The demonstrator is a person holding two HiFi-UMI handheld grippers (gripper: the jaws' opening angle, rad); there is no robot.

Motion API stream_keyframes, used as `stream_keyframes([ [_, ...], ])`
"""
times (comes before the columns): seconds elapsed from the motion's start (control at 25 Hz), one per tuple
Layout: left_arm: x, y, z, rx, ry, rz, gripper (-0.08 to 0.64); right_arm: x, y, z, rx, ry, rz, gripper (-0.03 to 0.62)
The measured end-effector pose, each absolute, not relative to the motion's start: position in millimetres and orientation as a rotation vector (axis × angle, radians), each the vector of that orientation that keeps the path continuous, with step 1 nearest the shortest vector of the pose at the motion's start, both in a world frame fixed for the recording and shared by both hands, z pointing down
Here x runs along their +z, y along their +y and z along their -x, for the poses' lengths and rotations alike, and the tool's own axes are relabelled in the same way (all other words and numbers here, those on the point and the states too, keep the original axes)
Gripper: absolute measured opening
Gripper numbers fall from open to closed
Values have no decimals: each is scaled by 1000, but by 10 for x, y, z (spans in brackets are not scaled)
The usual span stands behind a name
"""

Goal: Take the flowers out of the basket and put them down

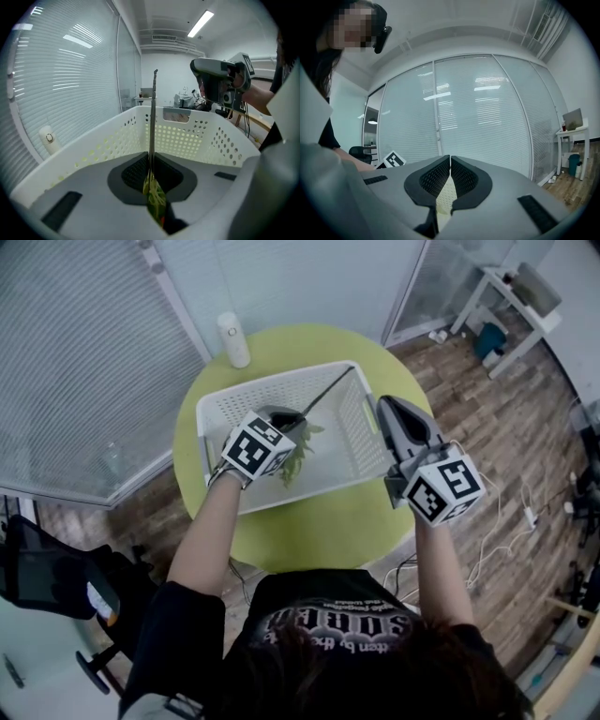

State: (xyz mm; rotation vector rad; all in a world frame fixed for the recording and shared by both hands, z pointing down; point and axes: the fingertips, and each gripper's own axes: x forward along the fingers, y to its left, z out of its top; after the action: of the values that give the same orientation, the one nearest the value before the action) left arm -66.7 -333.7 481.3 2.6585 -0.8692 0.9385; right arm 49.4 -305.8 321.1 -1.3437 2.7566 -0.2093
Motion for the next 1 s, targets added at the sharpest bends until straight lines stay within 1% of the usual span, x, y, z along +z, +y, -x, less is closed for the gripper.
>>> stream_keyframes([
  [0.4,4194,-3238,719,737,-1007,-2722,29,3160,-2906,-411,-183,2775,1288,29],
  [0.68,3622,-3134,780,458,-1118,-2741,29,3103,-2809,-324,-151,2802,1236,29],
  [0.88,3300,-2991,847,382,-1233,-2758,29,3078,-2705,-256,-138,2815,1204,29],
  [1.0,3115,-2893,874,280,-1274,-2740,29,3062,-2656,-232,-132,2824,1183,29],
])
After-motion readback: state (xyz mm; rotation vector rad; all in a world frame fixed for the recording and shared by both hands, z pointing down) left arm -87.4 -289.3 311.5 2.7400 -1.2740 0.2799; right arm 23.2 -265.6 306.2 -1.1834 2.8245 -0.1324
